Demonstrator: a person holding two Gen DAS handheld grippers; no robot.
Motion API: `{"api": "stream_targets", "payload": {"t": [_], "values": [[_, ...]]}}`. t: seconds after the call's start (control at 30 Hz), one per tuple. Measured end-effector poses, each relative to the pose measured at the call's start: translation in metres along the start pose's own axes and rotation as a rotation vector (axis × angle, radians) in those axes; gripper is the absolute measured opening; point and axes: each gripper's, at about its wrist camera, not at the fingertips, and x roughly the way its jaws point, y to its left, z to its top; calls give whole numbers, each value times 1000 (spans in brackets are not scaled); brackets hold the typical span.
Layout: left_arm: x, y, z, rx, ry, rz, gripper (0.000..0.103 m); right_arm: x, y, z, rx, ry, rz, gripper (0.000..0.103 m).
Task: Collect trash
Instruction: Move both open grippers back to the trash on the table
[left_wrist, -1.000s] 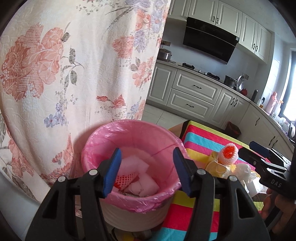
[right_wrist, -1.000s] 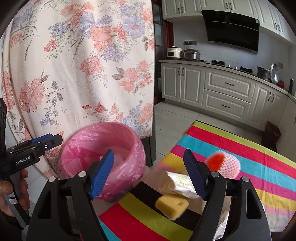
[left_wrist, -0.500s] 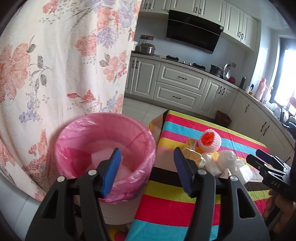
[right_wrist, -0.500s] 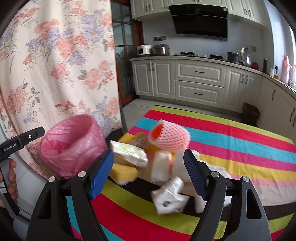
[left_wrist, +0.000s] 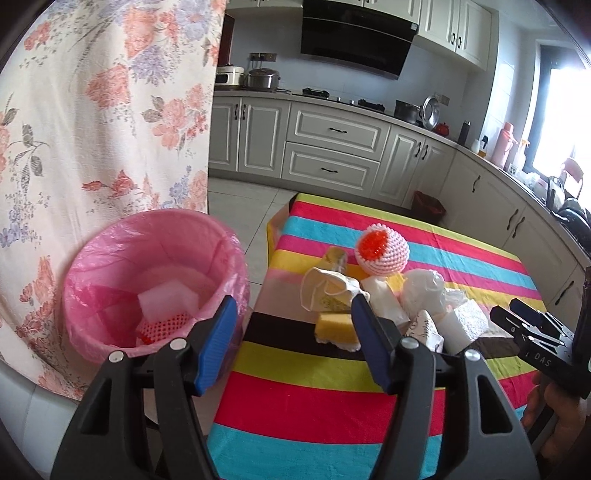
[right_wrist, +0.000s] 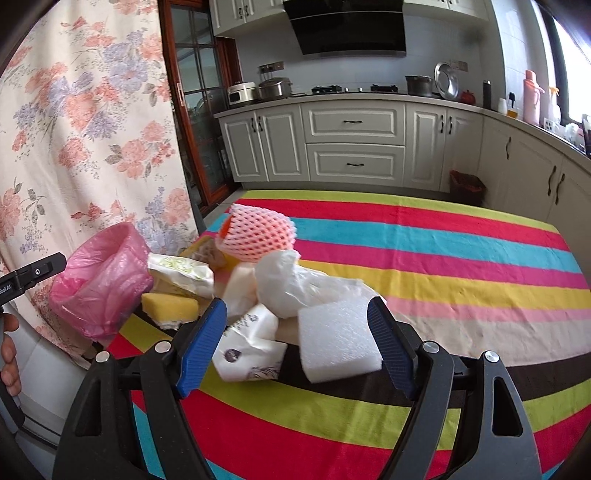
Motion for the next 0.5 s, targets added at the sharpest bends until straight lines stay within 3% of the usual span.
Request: {"api": "stream_targets", "payload": {"t": [0.5], "values": [[37,-38,-10,43,68,-47,62,34,-28,-22,28,77,-16,78]]}}
